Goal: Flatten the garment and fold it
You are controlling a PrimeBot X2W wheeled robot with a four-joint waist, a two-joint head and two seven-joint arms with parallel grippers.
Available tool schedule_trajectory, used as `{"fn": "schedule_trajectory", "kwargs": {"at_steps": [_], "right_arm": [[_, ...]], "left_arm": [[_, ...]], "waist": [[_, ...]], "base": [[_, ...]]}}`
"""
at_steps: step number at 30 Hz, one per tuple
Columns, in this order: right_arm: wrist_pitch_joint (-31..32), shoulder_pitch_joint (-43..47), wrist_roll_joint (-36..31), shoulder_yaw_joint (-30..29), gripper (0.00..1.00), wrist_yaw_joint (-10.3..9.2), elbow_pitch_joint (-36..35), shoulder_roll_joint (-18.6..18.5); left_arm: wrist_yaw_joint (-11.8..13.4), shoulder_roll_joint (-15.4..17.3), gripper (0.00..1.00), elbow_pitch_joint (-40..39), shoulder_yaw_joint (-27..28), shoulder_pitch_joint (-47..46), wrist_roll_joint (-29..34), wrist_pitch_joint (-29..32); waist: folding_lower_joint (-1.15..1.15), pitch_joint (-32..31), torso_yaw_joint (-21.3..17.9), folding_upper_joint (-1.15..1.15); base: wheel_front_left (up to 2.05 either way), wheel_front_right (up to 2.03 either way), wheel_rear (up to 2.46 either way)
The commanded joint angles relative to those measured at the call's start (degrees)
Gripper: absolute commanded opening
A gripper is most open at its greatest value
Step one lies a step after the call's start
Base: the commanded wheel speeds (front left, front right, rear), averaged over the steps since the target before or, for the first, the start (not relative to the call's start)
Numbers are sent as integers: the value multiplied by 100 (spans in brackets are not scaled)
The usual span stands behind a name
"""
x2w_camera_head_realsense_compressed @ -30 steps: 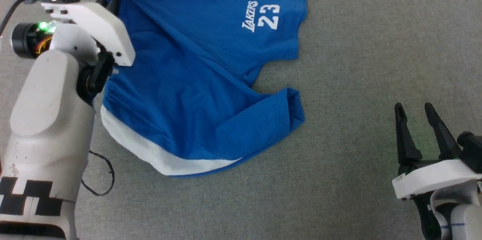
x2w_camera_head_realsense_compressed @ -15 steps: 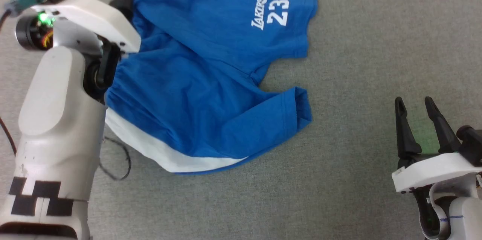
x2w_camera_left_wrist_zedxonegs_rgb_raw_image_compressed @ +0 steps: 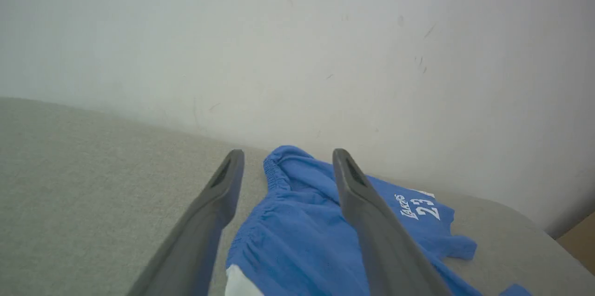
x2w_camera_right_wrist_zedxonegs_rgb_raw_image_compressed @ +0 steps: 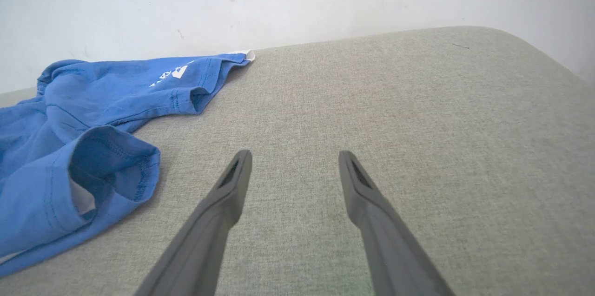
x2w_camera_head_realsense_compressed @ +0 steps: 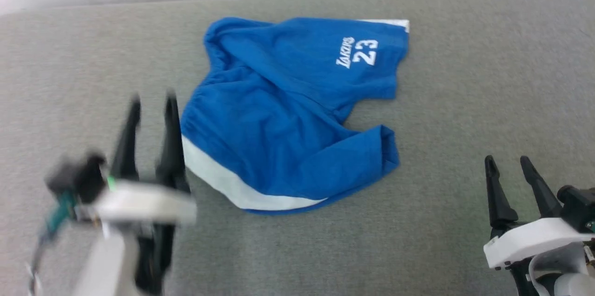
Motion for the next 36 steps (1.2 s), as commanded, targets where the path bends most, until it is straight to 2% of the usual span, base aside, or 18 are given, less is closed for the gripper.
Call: {"fn": "schedule_trajectory", "kwargs": {"at_steps": [1,6,12,19,25,26,27,28,32,36], "right_arm": [[34,59,21,13,100,-4,-47,14],[188,50,-156,189,100,-4,-172,14],[929,-234,-690,879,100,-4,-425,-26],[2159,-612,-549,1726,100,-4,-459,-845],[2603,-758,-257,2103,99,-4,-221,-1300],[2681,-772,-195,2202,51,-4,-152,-1368],[2764,-778,-122,2284,33,-4,-96,-1414],[2849,-774,-33,2336,2,-4,-64,-1430],[2995,-773,244,2322,0,-4,-159,-1431],[2771,-821,224,1858,0,-4,-409,-1442]], "left_arm": [[59,-76,100,-104,-2,349,85,-40],[158,-529,100,-374,122,1224,87,-69],[-107,-749,100,-327,227,1165,232,-72],[-318,-890,100,-197,353,917,403,-72],[-421,-962,100,-93,413,895,431,-73],[-436,-971,100,-75,423,889,434,-73],[-450,-978,100,-59,434,883,438,-73],[-461,-984,100,-45,447,879,443,-73],[-467,-999,100,-20,545,901,464,-73],[-484,-1006,100,-10,554,935,500,-73]], "waist": [[2,-170,211,0],[2,-195,444,0],[2,-114,734,0],[2,50,958,0],[2,123,1070,0],[2,128,1087,0],[2,131,1101,0],[2,129,1109,0],[2,68,1049,0],[2,-37,887,0]], "base": [[0,0,0],[0,0,0],[0,0,0],[0,0,0],[0,0,0],[0,0,0],[0,0,0],[0,0,0],[0,0,0],[0,0,0]]}}
